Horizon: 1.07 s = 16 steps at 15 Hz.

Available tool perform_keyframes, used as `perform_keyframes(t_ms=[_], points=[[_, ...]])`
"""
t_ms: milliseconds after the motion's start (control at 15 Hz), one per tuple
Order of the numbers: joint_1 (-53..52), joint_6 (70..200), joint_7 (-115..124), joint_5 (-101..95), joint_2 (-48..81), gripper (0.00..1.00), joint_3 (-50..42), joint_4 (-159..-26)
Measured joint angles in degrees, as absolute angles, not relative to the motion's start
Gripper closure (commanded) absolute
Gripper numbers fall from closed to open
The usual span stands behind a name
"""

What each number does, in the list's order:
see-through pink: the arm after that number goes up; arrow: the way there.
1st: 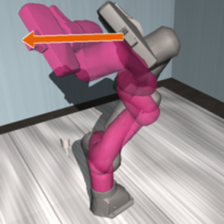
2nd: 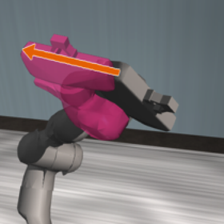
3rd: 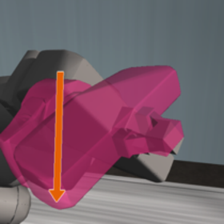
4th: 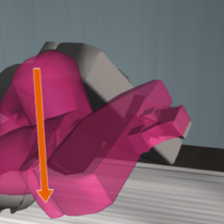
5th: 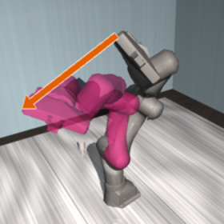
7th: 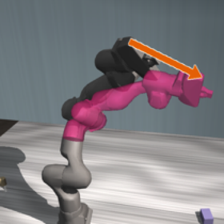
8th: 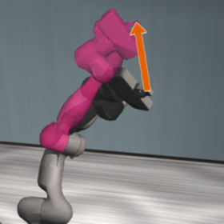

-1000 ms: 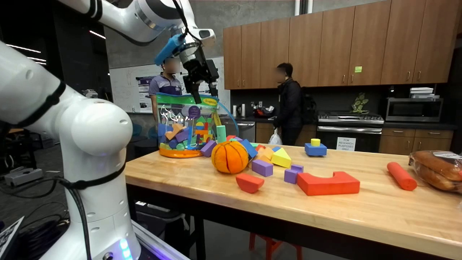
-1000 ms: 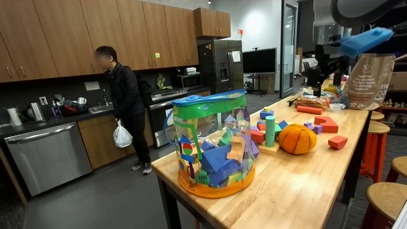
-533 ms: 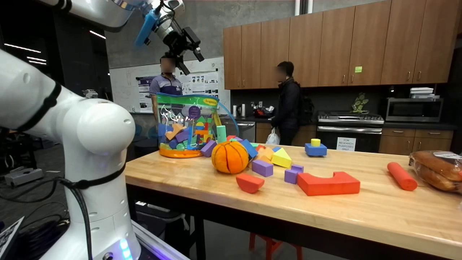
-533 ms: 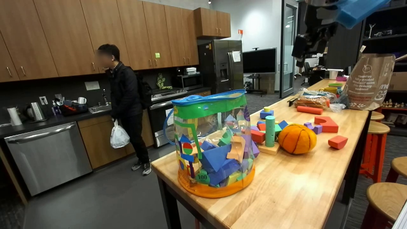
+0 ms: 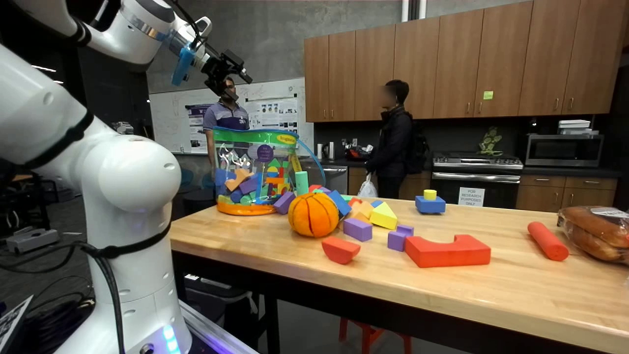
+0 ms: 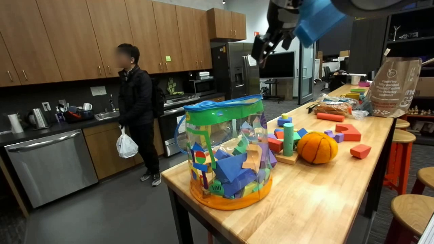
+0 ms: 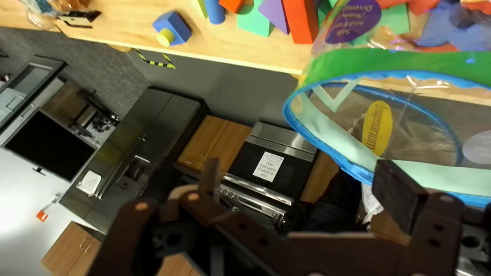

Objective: Remove the blocks from the basket

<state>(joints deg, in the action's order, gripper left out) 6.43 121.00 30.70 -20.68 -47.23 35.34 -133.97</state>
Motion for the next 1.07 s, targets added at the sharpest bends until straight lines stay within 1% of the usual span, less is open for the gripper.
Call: perform_keyframes(t_ms=[133, 267, 733, 1067], points=[[9.35, 121.4, 34.37, -22.77, -43.71, 0.0, 40.23, -130.98], [10.77, 121.4, 35.23, -23.18, -41.9, 0.0, 41.9, -129.32], [10.4, 120.97, 35.26, -23.21, -41.45, 0.0, 41.26, -128.93], [8.82, 121.95, 34.44, -24.47, -41.28, 0.0, 35.99, -130.05]])
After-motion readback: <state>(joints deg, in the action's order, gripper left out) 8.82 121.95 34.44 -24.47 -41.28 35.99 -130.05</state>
